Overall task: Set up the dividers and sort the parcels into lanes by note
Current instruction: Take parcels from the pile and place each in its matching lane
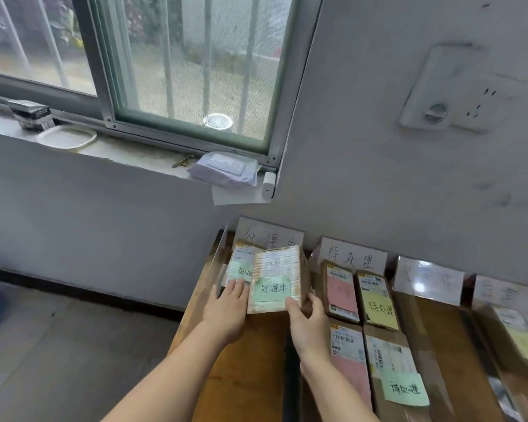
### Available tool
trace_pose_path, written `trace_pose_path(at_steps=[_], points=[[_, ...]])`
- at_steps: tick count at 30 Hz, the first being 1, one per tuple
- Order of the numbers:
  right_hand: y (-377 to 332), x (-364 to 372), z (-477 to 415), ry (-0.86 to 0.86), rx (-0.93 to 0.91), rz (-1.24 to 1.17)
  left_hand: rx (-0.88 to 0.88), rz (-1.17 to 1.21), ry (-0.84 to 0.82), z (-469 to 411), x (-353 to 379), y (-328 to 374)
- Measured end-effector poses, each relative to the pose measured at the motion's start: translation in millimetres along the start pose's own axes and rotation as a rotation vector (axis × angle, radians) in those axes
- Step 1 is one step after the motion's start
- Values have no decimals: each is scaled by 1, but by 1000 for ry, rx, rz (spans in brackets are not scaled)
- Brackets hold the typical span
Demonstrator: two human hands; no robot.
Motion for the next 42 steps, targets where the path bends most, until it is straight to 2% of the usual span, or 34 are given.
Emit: trace_pose_path(at_steps=[5, 12, 18, 23, 28, 31, 36, 42], points=[[9, 5, -5, 11, 66, 36, 7, -100, -21, -3, -2, -2], [22, 13, -13, -15, 144, 1, -38, -88, 1, -4, -1, -2], [25, 19, -22, -57, 114, 93, -34, -80, 0, -5, 1, -2], [26, 22, -30, -33, -3, 244, -28, -56, -24, -3, 0, 0], [10, 33, -32, -131, -226, 687, -25, -53, -22, -3, 0, 2], [8, 40, -35, -128, -383, 891, -22, -54, -20, -3, 0, 2], [1, 40, -50, -63, -462, 993, -21, -71, -16, -3, 1, 3], [-4, 38, -45, -144, -475, 1007, -4, -74, 11, -4, 2, 7]])
Point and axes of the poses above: each hand's wrist, its own z-axis away from the middle knuckle, its own x-axis out of the palm, y = z × x, the point moved 5 cm from there along -z, towards the middle knuckle, and after that the axes turned 9 degrees about -x, right-handed, at the moved point
